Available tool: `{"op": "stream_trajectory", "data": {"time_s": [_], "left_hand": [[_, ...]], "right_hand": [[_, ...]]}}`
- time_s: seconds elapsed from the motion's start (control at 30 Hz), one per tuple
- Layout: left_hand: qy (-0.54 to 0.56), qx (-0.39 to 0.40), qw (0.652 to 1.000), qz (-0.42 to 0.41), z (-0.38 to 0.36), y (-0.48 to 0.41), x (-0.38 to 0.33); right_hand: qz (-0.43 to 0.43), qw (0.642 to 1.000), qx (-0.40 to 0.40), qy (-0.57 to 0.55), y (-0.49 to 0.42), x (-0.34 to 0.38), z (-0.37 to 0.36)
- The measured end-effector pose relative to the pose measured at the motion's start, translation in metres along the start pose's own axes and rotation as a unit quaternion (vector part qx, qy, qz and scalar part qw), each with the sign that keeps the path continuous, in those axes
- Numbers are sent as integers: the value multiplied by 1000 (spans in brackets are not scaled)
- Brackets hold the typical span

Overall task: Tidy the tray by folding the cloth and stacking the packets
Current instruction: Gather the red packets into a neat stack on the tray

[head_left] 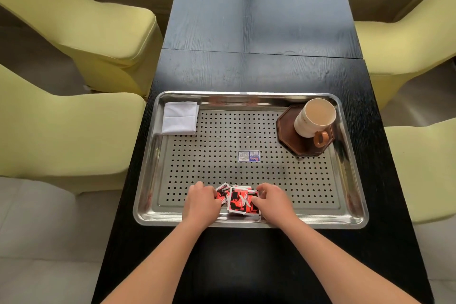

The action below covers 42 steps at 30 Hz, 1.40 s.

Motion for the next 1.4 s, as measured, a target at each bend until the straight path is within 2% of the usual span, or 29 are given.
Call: {"op": "stream_trajectory", "data": {"time_s": [0.17, 0.33, 0.67, 0.87, 1.1, 1.4], "left_hand": [[28, -18, 999, -21, -5, 0, -2], [-35, -16, 999, -28, -7, 0, -6], [-36, -13, 999, -29, -5, 3, -2], [-38, -22, 999, -31, -4, 5, 8], [-6, -28, 999, -18, 0, 3, 19], [14, -9, 1000, -9, -3, 1, 3]], "right_hand": [[4, 1000, -1, -9, 1, 0, -2], [9, 1000, -2, -10, 2, 1, 0], [84, 990, -40, 103, 6, 25, -18], [93, 992, -54, 62, 4, 21, -15], [66, 996, -50, -10, 2, 0, -9], [55, 998, -38, -10, -2, -1, -9]]}}
Point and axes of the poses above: each hand's wrist, its own y-axis away from the middle knuckle, its own z-axis out of the back of the hand, x = y × z, the point moved 4 cm from there along -y, towards the middle knuckle, and after that the axes turned 4 degrees about y, right-handed, at the moved point
